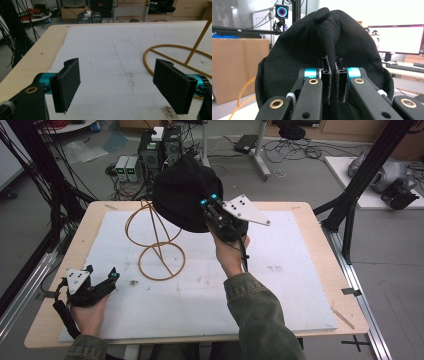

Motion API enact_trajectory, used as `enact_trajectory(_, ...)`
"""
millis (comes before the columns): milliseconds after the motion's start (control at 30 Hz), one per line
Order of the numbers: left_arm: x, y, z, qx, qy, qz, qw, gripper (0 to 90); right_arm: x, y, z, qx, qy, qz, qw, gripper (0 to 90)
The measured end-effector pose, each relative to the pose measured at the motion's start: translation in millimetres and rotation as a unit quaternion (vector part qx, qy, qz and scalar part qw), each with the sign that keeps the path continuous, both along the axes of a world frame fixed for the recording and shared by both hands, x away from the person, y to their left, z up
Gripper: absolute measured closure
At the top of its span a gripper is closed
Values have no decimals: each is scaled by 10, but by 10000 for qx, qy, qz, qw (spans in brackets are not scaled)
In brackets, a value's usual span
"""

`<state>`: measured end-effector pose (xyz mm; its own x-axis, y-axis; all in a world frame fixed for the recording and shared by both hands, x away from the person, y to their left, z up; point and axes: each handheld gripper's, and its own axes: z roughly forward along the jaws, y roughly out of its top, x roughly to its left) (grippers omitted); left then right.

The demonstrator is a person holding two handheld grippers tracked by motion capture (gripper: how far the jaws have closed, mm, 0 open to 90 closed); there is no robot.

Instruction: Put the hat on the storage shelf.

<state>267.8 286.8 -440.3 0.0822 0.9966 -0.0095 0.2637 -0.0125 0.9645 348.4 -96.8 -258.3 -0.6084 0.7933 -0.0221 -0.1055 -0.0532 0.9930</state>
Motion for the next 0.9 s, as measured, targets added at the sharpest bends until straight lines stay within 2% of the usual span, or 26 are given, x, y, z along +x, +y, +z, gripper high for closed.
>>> enact_trajectory(267,-8,11,-10,-86,17,15,10000,221,11,224,51,-24,19,330,9995,873)
enact_trajectory(300,-6,10,-10,-112,-6,17,9999,221,15,305,52,-24,38,398,9992,873)
enact_trajectory(400,-4,11,-10,-121,-6,10,9999,222,32,384,51,-27,55,447,9990,873)
enact_trajectory(567,-2,25,-13,-160,-15,6,9999,222,59,625,62,-156,103,608,9980,873)
enact_trajectory(767,-7,13,-9,-168,-14,-25,9999,222,64,739,37,-396,166,686,9967,873)
enact_trajectory(900,-1,15,-13,-173,-2,-17,9998,222,87,747,23,-430,254,707,9962,872)
